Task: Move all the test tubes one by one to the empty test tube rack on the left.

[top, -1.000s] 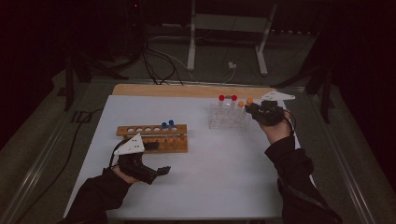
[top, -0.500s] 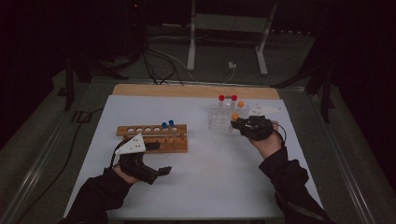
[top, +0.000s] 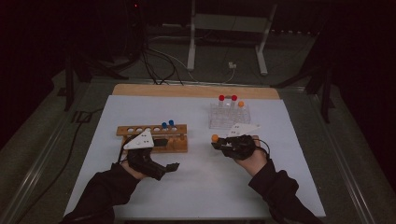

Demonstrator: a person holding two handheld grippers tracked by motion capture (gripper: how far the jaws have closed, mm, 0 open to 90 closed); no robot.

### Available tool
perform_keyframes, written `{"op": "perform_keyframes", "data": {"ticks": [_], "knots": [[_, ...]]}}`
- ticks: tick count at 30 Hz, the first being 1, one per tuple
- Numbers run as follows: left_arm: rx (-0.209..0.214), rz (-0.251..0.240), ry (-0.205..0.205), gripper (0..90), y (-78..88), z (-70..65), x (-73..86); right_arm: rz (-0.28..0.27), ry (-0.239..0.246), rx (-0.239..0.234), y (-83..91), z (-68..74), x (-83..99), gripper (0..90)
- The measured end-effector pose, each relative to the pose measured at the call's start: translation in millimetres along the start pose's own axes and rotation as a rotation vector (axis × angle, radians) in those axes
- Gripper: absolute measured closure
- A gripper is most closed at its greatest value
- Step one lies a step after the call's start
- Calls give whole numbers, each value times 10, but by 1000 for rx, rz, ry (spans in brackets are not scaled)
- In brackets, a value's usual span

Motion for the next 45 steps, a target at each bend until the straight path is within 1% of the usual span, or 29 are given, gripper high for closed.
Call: {"op": "perform_keyframes", "data": {"ticks": [5,8,12,13,15,18,20,22,23,25,26,28,29,31,34,38,40,41,43,45], "knots": [[16,-7,-11,49,-82,-33,-84,5,30,-50,-48,210,-10,745],[30,-8,-16,70,-138,-47,-126,6,43,-73,-72,298,-21,745],[41,-9,-33,159,-215,-63,-180,7,56,-95,-91,389,-41,745],[44,-5,-37,166,-238,-67,-190,7,60,-98,-95,406,-45,745],[41,3,-42,211,-274,-67,-209,5,65,-106,-99,435,-52,745],[34,4,-54,289,-330,-69,-232,2,66,-115,-97,466,-63,745],[21,14,-65,309,-375,-66,-238,-1,65,-119,-97,482,-69,745],[18,18,-68,354,-418,-69,-248,-5,64,-124,-96,492,-77,745],[10,22,-74,369,-440,-68,-250,-7,64,-126,-95,499,-82,745],[12,22,-76,409,-476,-73,-259,-7,68,-128,-90,509,-88,745],[3,23,-81,428,-491,-67,-265,-7,68,-128,-89,514,-90,745],[7,22,-83,479,-509,-66,-277,-7,69,-130,-90,518,-90,745],[1,20,-87,500,-518,-60,-283,-6,68,-131,-92,519,-89,745],[8,16,-87,553,-532,-60,-291,-6,64,-134,-95,525,-86,745],[16,24,-96,607,-558,-64,-286,-6,68,-136,-102,528,-83,745],[29,36,-108,661,-596,-83,-265,-7,68,-137,-100,534,-91,745],[33,34,-107,689,-609,-85,-260,-6,70,-134,-100,533,-92,745],[31,35,-112,699,-612,-83,-257,-6,69,-133,-102,531,-89,745],[35,36,-111,704,-615,-83,-250,-4,68,-135,-107,528,-82,745],[28,32,-120,709,-613,-79,-248,-4,67,-136,-109,531,-79,745]]}}
Point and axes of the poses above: each handheld gripper's, and its own axes: y roughly backward along the jaws, x roughly out of its underside, z roughly to its left, the point moved 8 cm from there along -y, roughly forward along the jaws, and after that the axes turned 4 degrees about x, right-handed, at the moved point
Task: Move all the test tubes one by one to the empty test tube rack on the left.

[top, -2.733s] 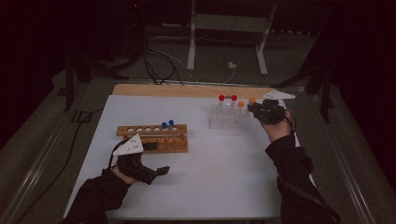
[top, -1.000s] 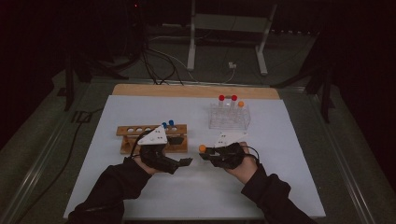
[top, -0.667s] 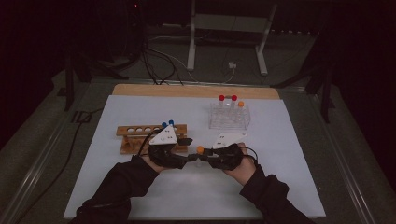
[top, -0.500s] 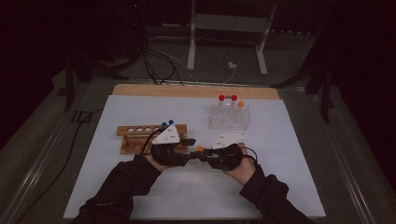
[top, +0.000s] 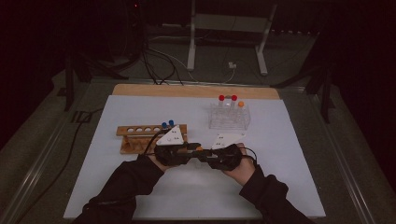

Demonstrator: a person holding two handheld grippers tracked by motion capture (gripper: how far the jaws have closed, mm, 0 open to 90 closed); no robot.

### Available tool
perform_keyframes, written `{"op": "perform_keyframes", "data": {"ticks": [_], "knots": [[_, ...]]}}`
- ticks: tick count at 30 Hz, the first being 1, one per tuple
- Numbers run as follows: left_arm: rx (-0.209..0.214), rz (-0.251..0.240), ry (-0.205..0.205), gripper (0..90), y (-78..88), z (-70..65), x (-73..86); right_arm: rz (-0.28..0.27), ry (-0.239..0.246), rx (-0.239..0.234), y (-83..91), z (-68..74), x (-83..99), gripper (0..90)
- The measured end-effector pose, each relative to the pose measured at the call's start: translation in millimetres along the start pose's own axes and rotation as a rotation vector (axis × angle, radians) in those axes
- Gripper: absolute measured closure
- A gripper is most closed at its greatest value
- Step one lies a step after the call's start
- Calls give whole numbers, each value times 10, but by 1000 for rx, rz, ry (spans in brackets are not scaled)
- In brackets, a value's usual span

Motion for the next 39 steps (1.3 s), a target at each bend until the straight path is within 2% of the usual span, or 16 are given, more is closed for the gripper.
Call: {"op": "perform_keyframes", "data": {"ticks": [6,13,19,31,39], "knots": [[5,-4,-2,715,32,8,-21,-17,-14,-10,5,-2,-21,726],[-15,-5,2,716,173,67,-43,-56,-41,14,68,-56,-57,588],[-53,-18,2,717,367,156,-82,-90,-69,34,139,-116,-86,470],[-143,-44,27,717,737,382,-109,-109,-79,70,169,-131,-126,211],[-215,-60,37,717,984,541,-141,-111,-109,101,181,-186,-129,42]]}}
Point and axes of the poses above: each handheld gripper's, and its own axes: y roughly backward along the jaws, x roughly out of its underside, z roughly to its left, the point moved 8 cm from there along -y, roughly forward along the jaws, and after that the axes turned 4 degrees about x, right-handed, at the moved point
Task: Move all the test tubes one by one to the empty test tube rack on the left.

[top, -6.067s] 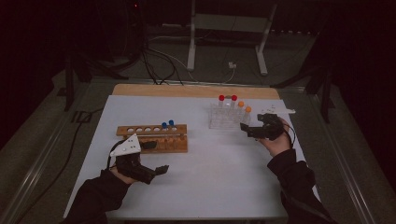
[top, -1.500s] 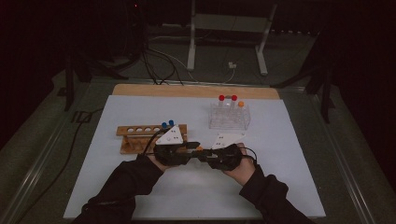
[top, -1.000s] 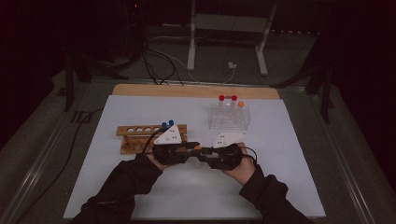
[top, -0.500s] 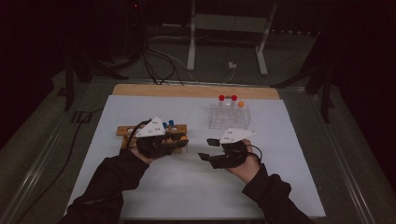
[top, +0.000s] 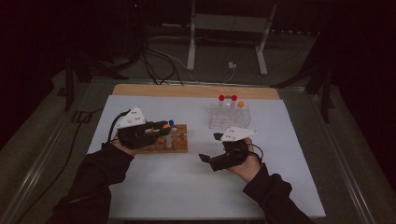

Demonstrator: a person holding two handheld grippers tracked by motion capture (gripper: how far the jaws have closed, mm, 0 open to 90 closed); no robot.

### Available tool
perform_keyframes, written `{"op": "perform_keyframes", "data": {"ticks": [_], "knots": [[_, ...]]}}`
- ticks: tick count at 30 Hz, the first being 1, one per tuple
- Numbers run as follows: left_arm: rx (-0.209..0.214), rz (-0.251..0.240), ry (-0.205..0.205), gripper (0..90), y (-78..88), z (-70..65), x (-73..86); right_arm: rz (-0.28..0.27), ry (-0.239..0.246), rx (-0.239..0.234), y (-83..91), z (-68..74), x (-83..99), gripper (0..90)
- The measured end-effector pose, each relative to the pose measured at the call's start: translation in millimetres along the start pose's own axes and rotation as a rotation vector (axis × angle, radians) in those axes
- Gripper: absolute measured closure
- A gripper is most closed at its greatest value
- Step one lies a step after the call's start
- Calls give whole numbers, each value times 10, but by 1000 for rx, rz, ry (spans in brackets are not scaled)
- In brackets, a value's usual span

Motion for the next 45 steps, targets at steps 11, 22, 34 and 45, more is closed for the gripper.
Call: {"op": "perform_keyframes", "data": {"ticks": [11,22,34,45], "knots": [[-80,2,21,717,131,305,-35,-38,-10,-18,62,-26,-40,0],[-157,-19,61,717,175,641,18,-29,7,-18,65,-14,-22,0],[-153,-8,101,717,0,721,195,-23,5,-19,60,-30,-2,0],[-144,9,131,717,-102,699,435,-18,8,-21,65,-39,15,0]]}}
Point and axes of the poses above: each handheld gripper's, and its own axes: y roughly backward along the jaws, x roughly out of its underside, z roughly to its left, the point moved 8 cm from there along -y, roughly forward along the jaws, and after that the axes turned 4 degrees about x, right-handed, at the moved point
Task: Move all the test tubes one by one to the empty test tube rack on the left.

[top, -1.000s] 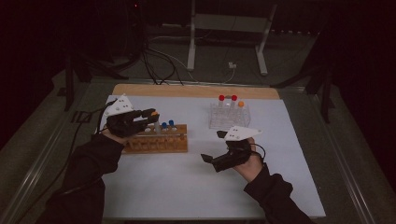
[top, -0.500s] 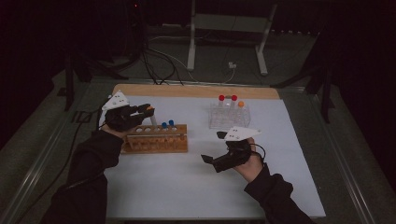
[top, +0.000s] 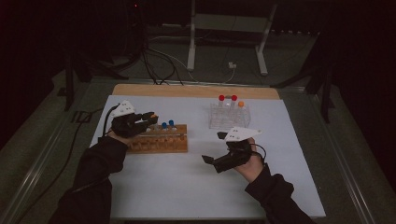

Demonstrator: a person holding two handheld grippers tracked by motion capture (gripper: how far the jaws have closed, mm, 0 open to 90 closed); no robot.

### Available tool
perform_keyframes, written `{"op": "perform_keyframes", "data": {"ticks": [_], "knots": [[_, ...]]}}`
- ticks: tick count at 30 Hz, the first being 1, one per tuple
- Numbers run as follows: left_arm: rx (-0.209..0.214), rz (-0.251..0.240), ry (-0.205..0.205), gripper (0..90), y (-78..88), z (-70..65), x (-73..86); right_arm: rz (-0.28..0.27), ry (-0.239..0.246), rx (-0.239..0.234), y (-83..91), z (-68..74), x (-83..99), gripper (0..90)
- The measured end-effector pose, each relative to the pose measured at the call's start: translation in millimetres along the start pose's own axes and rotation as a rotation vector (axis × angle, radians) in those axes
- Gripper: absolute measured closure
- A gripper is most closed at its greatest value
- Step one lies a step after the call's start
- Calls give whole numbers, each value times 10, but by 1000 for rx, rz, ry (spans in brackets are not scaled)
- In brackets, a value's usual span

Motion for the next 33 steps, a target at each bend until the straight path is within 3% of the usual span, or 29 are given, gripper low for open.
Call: {"op": "perform_keyframes", "data": {"ticks": [8,17,25,33], "knots": [[-3,22,10,717,-65,6,154,4,-3,-4,-4,3,5,0],[-5,40,-4,716,-106,-1,199,3,-5,-6,2,-2,5,0],[11,50,8,705,-89,4,200,-7,-7,-11,28,-11,-19,0],[52,-5,18,407,108,-104,82,-24,-16,6,110,-128,-105,0]]}}
Point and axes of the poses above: each handheld gripper's, and its own axes: y roughly backward along the jaws, x roughly out of its underside, z roughly to its left, the point moved 8 cm from there along -y, roughly forward along the jaws, and after that the axes turned 4 degrees about x, right-handed, at the moved point
